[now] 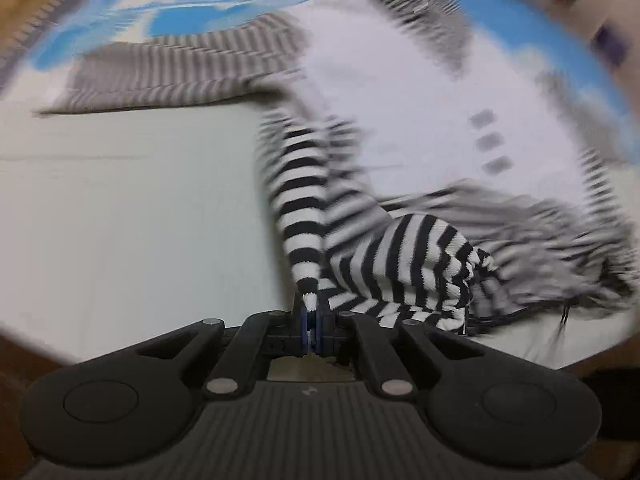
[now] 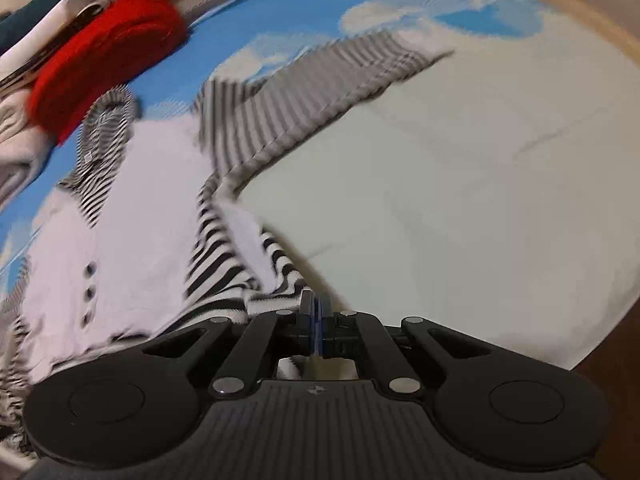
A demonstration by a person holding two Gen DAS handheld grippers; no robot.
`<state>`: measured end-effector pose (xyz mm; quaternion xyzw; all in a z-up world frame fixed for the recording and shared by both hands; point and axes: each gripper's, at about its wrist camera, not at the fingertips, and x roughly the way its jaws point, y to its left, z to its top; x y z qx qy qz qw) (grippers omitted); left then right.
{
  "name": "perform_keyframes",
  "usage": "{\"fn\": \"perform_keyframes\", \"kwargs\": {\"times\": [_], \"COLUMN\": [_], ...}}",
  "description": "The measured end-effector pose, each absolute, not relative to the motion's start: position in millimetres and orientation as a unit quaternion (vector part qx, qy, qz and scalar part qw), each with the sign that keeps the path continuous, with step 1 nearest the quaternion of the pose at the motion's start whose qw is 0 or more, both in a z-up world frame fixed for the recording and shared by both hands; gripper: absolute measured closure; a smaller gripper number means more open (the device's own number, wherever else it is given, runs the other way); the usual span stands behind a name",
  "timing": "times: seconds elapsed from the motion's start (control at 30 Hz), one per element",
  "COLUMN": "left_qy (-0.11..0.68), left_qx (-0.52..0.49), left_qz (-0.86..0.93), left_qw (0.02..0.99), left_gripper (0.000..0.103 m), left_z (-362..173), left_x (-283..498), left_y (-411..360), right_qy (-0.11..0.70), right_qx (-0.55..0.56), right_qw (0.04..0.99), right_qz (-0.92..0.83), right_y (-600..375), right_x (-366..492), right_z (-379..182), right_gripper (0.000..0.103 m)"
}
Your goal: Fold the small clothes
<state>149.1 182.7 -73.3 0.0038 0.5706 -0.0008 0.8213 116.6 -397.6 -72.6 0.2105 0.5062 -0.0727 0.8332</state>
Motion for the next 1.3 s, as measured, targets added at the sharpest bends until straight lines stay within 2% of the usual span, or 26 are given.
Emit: {"fn": "perform_keyframes", "kwargs": {"times": [0.13,0.17,0.2,0.23,0.27,0.3,0.33,0.4,0.47,0.53,0.6,0.8,0.97,1.0,1.07,1.1,1.13,1.2,1.27,1.3], "left_qy": [0.581,0.582,0.577,0.567,0.551,0.538,0.526,0.516,0.521,0.532,0.536,0.538,0.55,0.558,0.573,0.578,0.581,0.589,0.595,0.59], "left_qx": [-0.006,-0.005,-0.004,-0.005,-0.012,-0.021,-0.032,-0.056,-0.078,-0.091,-0.112,-0.234,-0.202,-0.191,-0.164,-0.154,-0.149,-0.144,-0.131,-0.124], "left_qz": [-0.016,-0.018,-0.012,-0.004,0.004,0.008,0.012,0.015,0.02,0.025,0.036,0.09,0.088,0.087,0.086,0.084,0.079,0.062,0.05,0.041], "left_qw": [0.814,0.813,0.816,0.824,0.834,0.843,0.85,0.855,0.85,0.841,0.836,0.805,0.805,0.803,0.799,0.797,0.796,0.793,0.792,0.796], "left_gripper": [0.098,0.094,0.084,0.076,0.057,0.046,0.044,0.025,0.017,0.016,0.011,0.011,0.011,0.011,0.015,0.024,0.032,0.075,0.094,0.096], "left_z": [-74,-74,-73,-71,-66,-61,-57,-53,-55,-63,-74,-98,-102,-105,-111,-113,-116,-120,-121,-118], "left_x": [146,146,147,146,148,144,146,150,157,163,166,173,188,191,194,194,194,193,188,185], "left_y": [188,186,184,183,182,183,183,182,180,178,181,206,191,188,186,186,187,188,189,189], "right_qy": [0.551,0.548,0.543,0.54,0.537,0.535,0.535,0.542,0.548,0.556,0.558,0.545,0.562,0.565,0.576,0.578,0.577,0.567,0.557,0.553], "right_qx": [0.162,0.153,0.158,0.169,0.181,0.188,0.188,0.184,0.188,0.192,0.2,0.236,0.207,0.202,0.188,0.182,0.18,0.184,0.19,0.195], "right_qw": [0.818,0.823,0.825,0.824,0.824,0.823,0.823,0.82,0.815,0.808,0.804,0.801,0.795,0.793,0.79,0.79,0.792,0.799,0.805,0.807], "right_qz": [-0.016,-0.017,-0.017,-0.014,-0.014,-0.015,-0.018,-0.017,-0.013,-0.019,-0.036,-0.073,-0.1,-0.104,-0.1,-0.096,-0.091,-0.083,-0.077,-0.075], "right_y": [-368,-365,-363,-364,-363,-361,-356,-349,-341,-332,-327,-316,-305,-304,-302,-302,-303,-311,-323,-330], "right_x": [123,125,128,130,133,134,134,138,138,144,149,162,172,173,173,172,171,166,159,154], "right_z": [-85,-84,-84,-85,-85,-86,-88,-91,-93,-97,-101,-107,-117,-118,-121,-122,-121,-116,-108,-104], "right_gripper": [0.101,0.1,0.1,0.093,0.085,0.067,0.053,0.051,0.049,0.043,0.038,0.026,0.025,0.028,0.05,0.068,0.08,0.09,0.092,0.092]}}
